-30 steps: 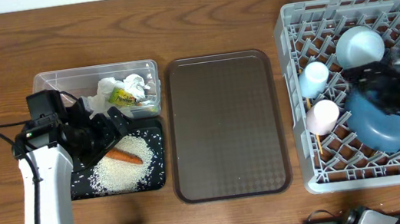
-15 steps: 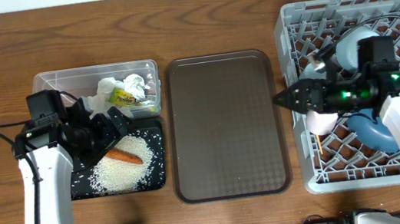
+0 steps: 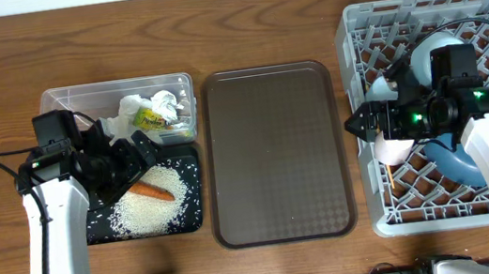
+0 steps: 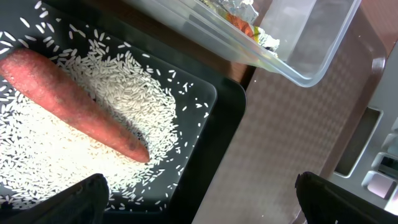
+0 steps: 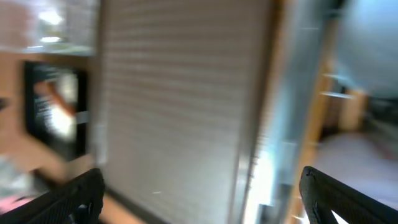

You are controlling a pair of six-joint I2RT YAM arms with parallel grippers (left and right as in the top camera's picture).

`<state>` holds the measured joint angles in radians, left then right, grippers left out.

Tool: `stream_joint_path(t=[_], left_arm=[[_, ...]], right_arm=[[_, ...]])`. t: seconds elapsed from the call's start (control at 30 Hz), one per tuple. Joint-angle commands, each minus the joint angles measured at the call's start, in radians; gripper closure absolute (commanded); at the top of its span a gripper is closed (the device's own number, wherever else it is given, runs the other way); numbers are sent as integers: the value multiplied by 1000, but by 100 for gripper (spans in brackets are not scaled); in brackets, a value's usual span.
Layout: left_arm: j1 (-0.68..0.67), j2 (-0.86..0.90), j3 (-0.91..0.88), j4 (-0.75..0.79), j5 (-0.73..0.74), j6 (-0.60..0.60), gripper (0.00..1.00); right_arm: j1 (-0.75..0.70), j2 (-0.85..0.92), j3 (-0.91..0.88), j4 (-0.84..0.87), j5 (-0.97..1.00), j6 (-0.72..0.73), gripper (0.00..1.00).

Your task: Sort waste into correct bins and load items into the dishwasher rack

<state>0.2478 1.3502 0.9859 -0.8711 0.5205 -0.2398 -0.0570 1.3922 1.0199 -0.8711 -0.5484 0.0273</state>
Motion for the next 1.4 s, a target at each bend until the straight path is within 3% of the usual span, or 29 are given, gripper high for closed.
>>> stream_joint_path(t=[0.0, 1.1, 1.37], left_arm=[[5, 2, -4, -3, 2, -8, 1], [5, 2, -4, -3, 2, -8, 1], [5, 2, -4, -3, 2, -8, 1]], right_arm=[[8, -8, 21, 0, 197, -21, 1], [9, -13, 20, 0, 220, -21, 1], [10, -146, 19, 0, 220, -21, 1]])
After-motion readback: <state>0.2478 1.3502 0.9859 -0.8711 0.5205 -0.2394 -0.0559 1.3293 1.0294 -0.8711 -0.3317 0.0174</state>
